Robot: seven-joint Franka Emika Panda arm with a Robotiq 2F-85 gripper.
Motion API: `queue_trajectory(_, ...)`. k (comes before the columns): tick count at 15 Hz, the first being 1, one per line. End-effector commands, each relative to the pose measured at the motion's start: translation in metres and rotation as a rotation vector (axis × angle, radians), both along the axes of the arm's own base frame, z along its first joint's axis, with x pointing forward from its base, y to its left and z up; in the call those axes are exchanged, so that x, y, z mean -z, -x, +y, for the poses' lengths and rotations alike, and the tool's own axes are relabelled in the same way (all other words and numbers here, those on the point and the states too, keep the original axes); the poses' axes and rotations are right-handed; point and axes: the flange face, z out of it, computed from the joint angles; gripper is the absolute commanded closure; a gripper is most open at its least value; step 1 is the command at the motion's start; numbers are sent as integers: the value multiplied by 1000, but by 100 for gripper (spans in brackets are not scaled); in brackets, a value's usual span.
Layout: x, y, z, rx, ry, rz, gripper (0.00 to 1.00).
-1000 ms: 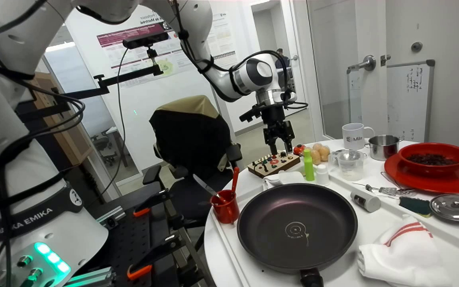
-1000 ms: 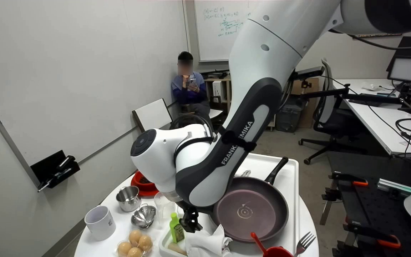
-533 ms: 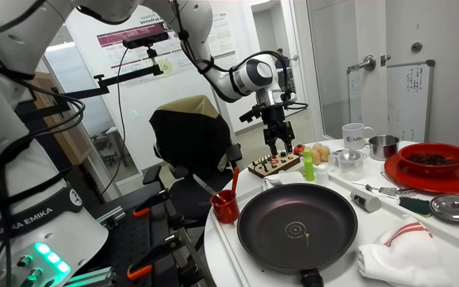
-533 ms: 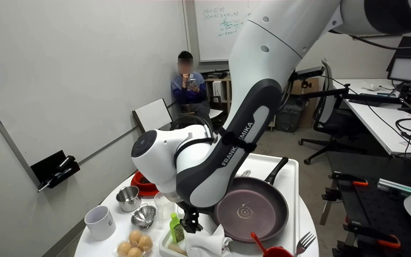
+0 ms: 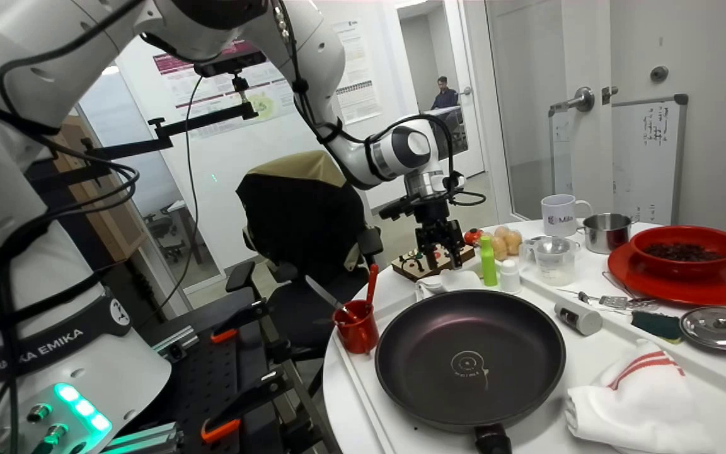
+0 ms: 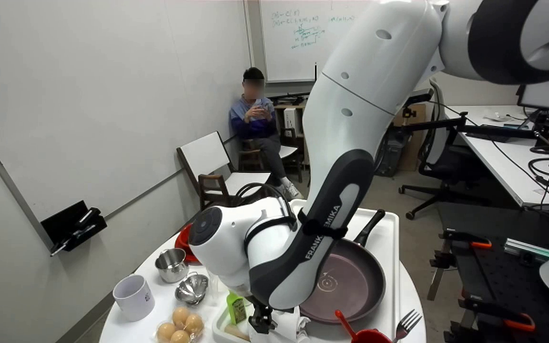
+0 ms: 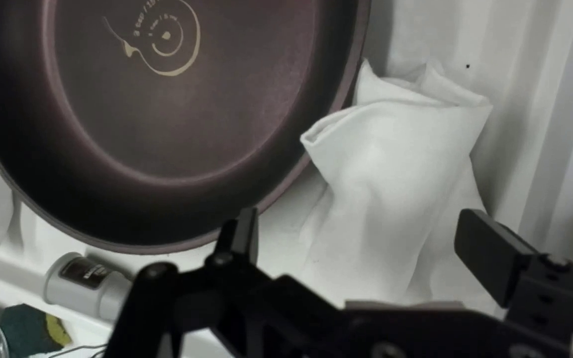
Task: Wipe the pan with the white cloth
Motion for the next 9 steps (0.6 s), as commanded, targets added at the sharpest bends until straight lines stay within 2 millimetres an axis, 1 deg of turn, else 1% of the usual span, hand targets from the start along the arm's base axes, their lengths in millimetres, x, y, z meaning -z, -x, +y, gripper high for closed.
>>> queue_trajectory(1,18,-8,13,-52,11,-40,0)
queue_trajectory(6,34,-10,23,-80,26,-44,0)
queue_trajectory(9,47,-10,19,-76,46,-31,0)
